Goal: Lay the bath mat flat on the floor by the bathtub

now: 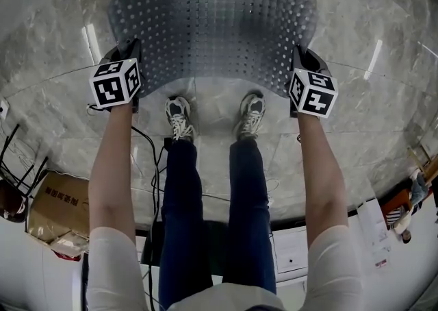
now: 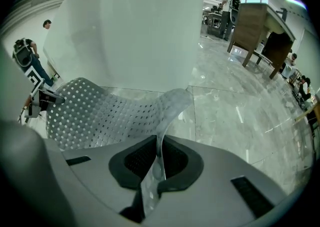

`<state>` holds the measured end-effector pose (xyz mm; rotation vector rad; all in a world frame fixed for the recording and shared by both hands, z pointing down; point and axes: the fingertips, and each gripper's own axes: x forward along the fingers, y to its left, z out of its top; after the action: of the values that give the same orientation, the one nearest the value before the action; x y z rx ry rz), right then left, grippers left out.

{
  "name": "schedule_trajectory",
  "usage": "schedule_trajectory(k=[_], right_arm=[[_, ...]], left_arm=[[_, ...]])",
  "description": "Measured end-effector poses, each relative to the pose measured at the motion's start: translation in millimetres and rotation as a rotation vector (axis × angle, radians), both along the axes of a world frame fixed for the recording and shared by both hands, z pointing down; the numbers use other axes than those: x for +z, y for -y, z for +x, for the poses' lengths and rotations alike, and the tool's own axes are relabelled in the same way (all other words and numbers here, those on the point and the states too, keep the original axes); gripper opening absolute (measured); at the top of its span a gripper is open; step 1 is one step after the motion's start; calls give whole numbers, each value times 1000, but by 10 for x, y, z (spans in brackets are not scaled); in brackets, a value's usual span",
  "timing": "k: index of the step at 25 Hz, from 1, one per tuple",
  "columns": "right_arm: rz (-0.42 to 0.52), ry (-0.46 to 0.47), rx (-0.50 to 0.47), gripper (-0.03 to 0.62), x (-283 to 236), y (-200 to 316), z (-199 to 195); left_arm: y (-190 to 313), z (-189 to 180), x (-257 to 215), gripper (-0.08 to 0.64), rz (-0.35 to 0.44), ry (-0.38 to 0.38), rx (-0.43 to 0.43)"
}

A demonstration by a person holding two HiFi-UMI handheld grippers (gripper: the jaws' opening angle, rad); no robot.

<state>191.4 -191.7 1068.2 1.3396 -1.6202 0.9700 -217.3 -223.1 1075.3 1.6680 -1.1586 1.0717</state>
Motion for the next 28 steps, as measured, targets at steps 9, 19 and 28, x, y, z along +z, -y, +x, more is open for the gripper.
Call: schedule_trajectory(k=[9,19,28], right_arm=[[-37,-78,-45,41,302,1,68],[-95,-164,-38,41,743,-65,347],[-137,-243,-9,41,1043,-84,580]], left_arm=[[61,-160,289,48,2,85,37],[67,-361,662,48,-22,158,-18],[82,-560,937,48,-24,216,-92]])
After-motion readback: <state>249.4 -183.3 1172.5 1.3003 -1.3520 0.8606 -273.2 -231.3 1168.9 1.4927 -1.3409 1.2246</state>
